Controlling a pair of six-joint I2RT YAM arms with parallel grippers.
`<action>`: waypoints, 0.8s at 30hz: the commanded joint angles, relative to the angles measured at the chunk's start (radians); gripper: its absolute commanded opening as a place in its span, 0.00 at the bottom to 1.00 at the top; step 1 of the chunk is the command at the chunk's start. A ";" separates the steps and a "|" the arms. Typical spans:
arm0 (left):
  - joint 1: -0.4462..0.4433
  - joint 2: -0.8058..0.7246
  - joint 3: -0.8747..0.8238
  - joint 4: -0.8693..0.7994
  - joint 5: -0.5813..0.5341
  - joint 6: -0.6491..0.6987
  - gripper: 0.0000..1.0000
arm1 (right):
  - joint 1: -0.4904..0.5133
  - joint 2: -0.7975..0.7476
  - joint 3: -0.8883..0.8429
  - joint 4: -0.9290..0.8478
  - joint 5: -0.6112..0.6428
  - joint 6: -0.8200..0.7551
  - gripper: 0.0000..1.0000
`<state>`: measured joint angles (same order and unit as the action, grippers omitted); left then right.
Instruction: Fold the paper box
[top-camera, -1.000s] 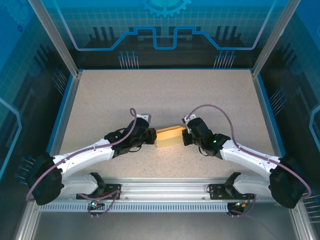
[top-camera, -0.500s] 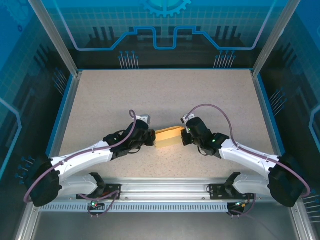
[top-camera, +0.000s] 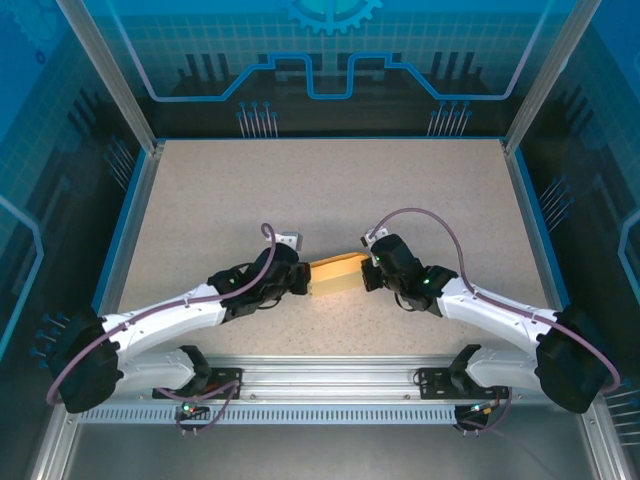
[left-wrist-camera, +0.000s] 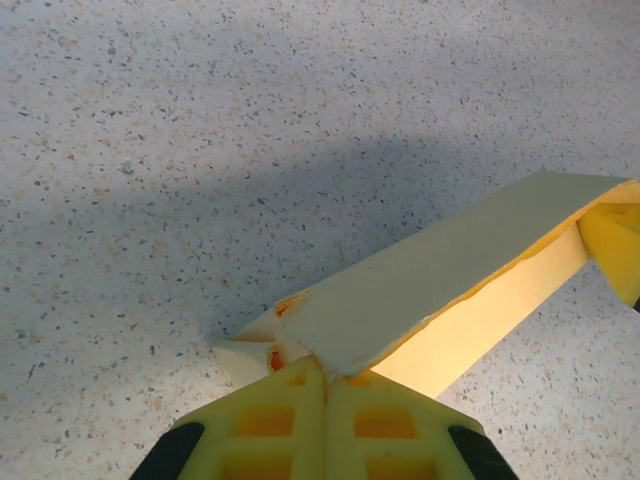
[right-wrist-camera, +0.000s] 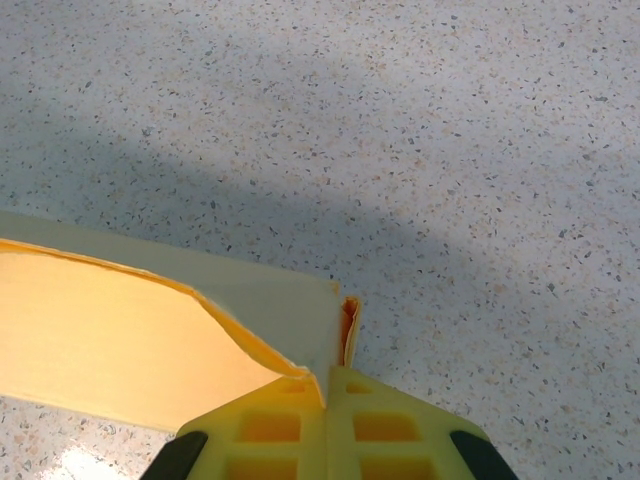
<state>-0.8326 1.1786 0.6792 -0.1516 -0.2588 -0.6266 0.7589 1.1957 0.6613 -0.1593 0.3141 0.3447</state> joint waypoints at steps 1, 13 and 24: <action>-0.019 0.037 -0.044 -0.024 0.006 -0.004 0.00 | 0.019 0.027 -0.009 -0.089 -0.024 0.014 0.03; -0.033 -0.016 -0.050 -0.021 -0.054 0.055 0.07 | 0.020 0.005 -0.027 -0.092 -0.012 0.017 0.03; -0.031 -0.035 -0.021 -0.040 -0.030 0.109 0.32 | 0.021 0.008 -0.028 -0.097 -0.002 0.013 0.03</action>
<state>-0.8597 1.1717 0.6518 -0.1562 -0.2977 -0.5472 0.7605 1.1954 0.6613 -0.1604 0.3225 0.3450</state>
